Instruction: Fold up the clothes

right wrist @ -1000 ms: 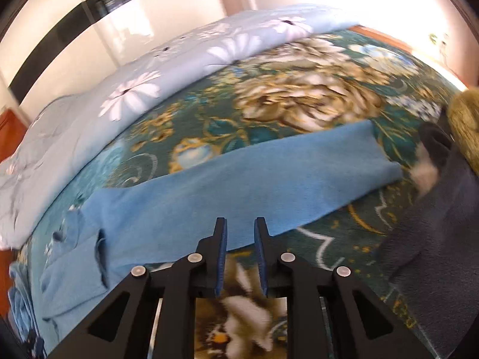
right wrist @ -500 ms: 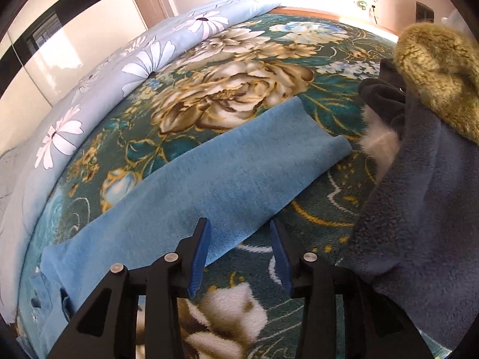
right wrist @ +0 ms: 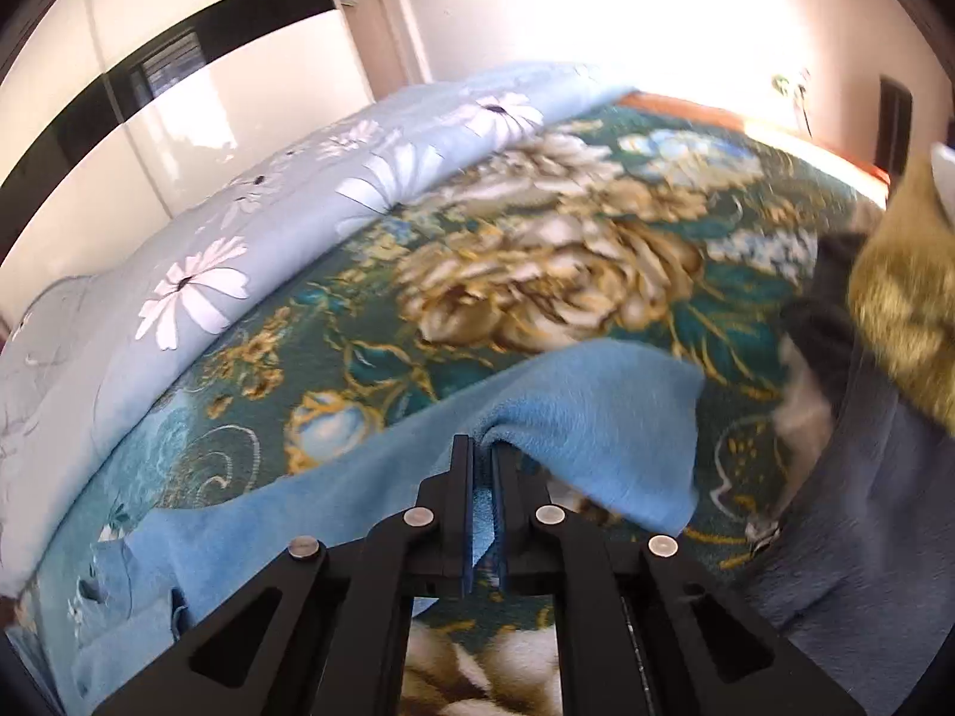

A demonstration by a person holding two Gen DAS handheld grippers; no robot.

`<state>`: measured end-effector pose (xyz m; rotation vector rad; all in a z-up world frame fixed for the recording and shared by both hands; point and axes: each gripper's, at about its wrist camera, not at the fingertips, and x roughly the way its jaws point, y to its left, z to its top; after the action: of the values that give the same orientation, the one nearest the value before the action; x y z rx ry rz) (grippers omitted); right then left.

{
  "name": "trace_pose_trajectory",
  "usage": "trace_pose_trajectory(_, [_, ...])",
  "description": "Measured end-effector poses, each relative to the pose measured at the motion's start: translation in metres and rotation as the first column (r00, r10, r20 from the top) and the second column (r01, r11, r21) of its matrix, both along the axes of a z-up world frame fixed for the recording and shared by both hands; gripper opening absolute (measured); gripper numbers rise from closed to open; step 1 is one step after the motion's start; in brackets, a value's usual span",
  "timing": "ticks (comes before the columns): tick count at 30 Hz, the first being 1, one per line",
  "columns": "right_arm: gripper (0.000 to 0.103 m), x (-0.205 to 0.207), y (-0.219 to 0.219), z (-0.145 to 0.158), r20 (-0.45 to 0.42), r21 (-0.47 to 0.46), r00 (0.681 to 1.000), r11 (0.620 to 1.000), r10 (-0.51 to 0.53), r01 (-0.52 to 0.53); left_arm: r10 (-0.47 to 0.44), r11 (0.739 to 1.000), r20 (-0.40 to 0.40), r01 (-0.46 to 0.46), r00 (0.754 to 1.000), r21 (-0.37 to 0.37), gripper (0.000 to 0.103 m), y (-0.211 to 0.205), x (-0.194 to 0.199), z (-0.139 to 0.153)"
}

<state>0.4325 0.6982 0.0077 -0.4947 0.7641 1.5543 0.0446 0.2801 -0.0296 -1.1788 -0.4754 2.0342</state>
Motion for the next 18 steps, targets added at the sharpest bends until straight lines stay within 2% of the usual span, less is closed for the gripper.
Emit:
trace_pose_trajectory(3, [0.005,-0.046,-0.02,0.041,0.055,0.117,0.987,0.981,0.152,-0.157,0.007,1.0,0.017,-0.008,1.0,0.007,0.06,-0.004,-0.004,-0.003])
trace_pose_trajectory(5, [0.005,-0.085,-0.044,0.064,0.122,0.181,0.956,0.941,0.268,-0.287,0.012,1.0,0.03,-0.013,0.999,0.013,0.06,-0.007,-0.006,-0.004])
trace_pose_trajectory(7, [0.005,-0.124,-0.068,0.072,0.178,0.203,0.91,0.891,0.374,-0.406,0.014,1.0,0.032,-0.015,0.999,0.022,0.06,-0.009,-0.007,-0.004])
trace_pose_trajectory(10, [0.005,-0.174,-0.099,0.055,0.207,0.16,0.841,0.831,0.5,-0.533,0.013,0.999,0.029,-0.014,0.999,0.035,0.06,-0.013,-0.008,-0.003])
trace_pose_trajectory(13, [0.005,-0.223,-0.129,0.035,0.227,0.106,0.758,0.758,0.612,-0.644,0.02,0.999,0.035,-0.021,0.999,0.039,0.06,-0.016,-0.009,-0.004])
trace_pose_trajectory(18, [0.005,-0.266,-0.166,-0.031,0.243,-0.049,0.659,0.687,0.712,-0.725,0.004,0.998,0.055,-0.007,0.999,0.056,0.06,-0.018,-0.011,-0.007])
